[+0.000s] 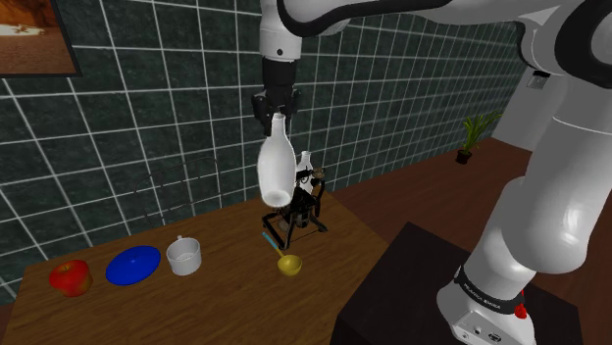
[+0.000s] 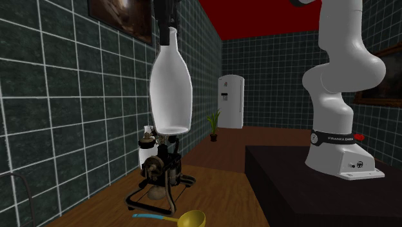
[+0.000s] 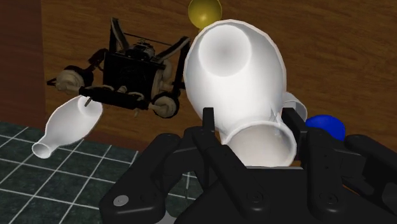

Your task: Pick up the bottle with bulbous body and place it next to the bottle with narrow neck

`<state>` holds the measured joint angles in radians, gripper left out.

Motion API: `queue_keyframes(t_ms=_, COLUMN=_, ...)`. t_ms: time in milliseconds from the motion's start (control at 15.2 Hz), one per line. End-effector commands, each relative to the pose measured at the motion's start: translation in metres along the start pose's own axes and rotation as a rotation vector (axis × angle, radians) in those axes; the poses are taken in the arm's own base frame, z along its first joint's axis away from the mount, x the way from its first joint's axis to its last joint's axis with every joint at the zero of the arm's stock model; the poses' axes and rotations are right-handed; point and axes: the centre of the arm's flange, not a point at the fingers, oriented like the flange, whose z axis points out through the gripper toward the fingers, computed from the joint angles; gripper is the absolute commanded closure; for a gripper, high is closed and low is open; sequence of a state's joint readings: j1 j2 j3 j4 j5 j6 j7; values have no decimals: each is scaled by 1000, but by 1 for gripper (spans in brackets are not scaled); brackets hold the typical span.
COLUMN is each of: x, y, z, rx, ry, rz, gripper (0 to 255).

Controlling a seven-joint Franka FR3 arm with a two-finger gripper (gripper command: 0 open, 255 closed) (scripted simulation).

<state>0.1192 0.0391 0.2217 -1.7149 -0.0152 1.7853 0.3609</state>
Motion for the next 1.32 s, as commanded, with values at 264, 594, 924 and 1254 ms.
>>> queue_keyframes(t_ms=264, x=19, y=76, z=1, rx=0, ry=0, rz=-1, gripper=255)
queue_keyframes(t_ms=594, x=34, y=141, z=1, rx=0, ry=0, rz=-1, gripper=255)
queue_keyframes(t_ms=924, x=49, y=205, z=1, rx=0, ry=0, rz=-1, gripper=255)
queue_keyframes(t_ms=1254, x=64, y=269, z=1, rx=0, ry=0, rz=-1, gripper=255)
